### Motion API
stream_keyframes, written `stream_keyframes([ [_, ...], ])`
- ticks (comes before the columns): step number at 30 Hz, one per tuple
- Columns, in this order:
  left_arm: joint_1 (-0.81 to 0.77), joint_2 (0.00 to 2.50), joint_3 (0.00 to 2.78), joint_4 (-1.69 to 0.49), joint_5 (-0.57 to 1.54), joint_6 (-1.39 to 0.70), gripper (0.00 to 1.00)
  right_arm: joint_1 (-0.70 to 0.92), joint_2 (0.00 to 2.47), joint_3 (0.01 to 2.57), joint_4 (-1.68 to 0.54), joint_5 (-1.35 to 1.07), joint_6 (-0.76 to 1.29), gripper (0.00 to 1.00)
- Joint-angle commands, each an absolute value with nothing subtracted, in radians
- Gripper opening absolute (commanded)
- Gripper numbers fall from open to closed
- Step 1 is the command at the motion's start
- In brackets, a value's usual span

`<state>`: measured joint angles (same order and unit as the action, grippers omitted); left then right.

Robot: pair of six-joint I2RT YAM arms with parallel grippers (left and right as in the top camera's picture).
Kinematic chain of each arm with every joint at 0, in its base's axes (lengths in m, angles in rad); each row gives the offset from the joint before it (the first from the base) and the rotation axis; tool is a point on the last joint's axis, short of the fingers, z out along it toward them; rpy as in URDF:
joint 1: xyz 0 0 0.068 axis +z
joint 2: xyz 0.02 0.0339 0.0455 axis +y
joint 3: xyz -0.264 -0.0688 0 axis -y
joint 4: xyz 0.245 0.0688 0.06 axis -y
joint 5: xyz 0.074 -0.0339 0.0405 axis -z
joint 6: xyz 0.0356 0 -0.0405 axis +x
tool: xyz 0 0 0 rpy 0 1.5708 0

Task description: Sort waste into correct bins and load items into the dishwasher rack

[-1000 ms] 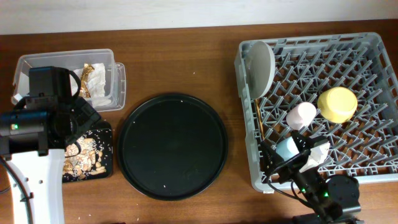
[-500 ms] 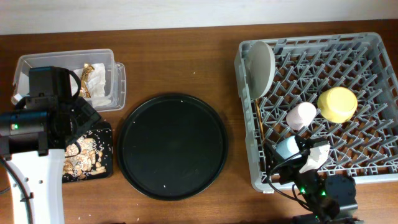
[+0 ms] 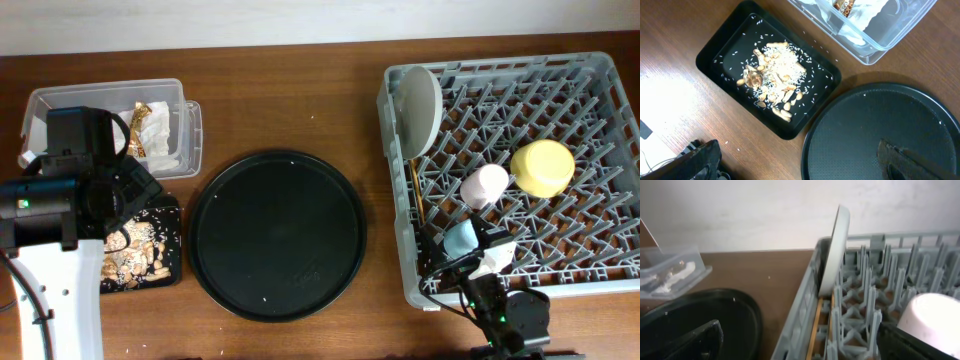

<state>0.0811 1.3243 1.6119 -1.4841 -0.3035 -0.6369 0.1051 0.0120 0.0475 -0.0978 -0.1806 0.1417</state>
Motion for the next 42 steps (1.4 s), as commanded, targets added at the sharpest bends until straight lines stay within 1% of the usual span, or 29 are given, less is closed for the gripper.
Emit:
stream_keyframes([
  [1,0.086,1.325,1.612,-1.486,-0.31,-0.636,0.99,0.098,0.003,0.006,-0.049,-0.172,0.107,0.99],
  [7,0.086,1.325,1.612,-1.486,-0.31,-0.636,0.99,0.097,0.003,0.006,-0.063,-0.173,0.061,0.99],
  [11,0.086,1.325,1.612,-1.486,-0.31,-0.636,0.99,0.089,0.003,0.006,-0.064,-0.171,-0.086,0.99],
  [13,0.086,1.325,1.612,-1.486,-0.311,-0.636,0.99,0.055,0.003,0.006,-0.065,-0.171,-0.079,0.99],
  [17,0.086,1.325,1.612,-1.486,-0.31,-0.636,0.99,0.017,0.003,0.006,-0.067,-0.148,0.001,0.99],
  [42,0.086,1.332,1.612,-1.486,-0.31,-0.636,0.99,0.013,0.003,0.006,-0.067,-0.123,0.001,0.99],
])
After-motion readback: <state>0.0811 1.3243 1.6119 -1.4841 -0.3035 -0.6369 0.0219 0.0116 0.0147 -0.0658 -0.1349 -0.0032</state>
